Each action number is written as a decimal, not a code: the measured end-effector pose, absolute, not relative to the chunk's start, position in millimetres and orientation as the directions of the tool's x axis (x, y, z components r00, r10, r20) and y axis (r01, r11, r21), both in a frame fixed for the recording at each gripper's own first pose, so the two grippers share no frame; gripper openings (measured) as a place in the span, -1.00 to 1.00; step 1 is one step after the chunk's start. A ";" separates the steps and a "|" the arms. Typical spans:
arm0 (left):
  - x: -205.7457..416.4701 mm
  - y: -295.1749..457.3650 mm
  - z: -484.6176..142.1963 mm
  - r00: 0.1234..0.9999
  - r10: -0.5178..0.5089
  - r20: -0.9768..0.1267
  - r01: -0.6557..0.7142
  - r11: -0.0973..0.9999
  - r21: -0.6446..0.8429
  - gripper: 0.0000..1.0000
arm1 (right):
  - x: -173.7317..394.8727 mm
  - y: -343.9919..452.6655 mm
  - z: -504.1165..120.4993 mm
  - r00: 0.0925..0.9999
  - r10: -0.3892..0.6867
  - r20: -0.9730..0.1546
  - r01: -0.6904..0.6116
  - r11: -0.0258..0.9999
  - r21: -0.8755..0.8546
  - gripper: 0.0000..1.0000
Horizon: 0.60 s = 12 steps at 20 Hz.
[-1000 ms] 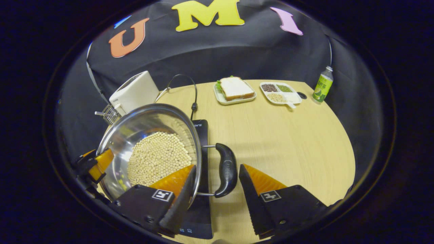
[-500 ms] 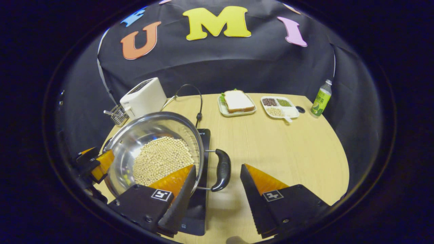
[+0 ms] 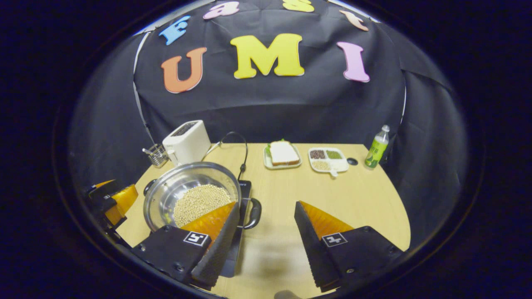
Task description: First push the handle of the pot to place it horizontally, then grasp the pot with both hands and set it on the induction cooktop.
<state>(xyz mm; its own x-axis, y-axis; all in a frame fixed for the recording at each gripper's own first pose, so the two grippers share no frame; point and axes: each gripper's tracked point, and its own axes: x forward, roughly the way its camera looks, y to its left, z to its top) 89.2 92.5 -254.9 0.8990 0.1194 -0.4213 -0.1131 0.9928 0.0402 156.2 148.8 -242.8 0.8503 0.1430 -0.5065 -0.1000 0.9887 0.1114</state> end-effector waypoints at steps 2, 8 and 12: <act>78.8 65.9 -207.9 0.930 0.102 -0.354 -0.092 0.995 0.045 0.94 | 146.2 128.3 -207.7 0.879 0.147 -0.453 -0.112 0.988 0.102 0.73; 58.8 -4.3 -101.6 0.981 0.039 -0.191 -0.046 0.998 -0.034 0.93 | 102.7 56.9 -103.9 0.953 0.134 -0.271 -0.125 0.991 0.052 0.96; 38.3 -24.8 -43.6 0.993 0.044 -0.111 -0.048 0.998 -0.033 0.92 | 75.6 12.6 -51.0 0.979 0.114 -0.166 -0.103 0.992 0.072 0.97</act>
<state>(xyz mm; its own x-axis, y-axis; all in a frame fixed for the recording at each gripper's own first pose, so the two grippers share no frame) 38.3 -24.8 -43.6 0.9929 0.0440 -0.1108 -0.0479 0.9983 -0.0328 75.6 12.6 -51.0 0.9795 0.1142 -0.1660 -0.1034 0.9920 0.0723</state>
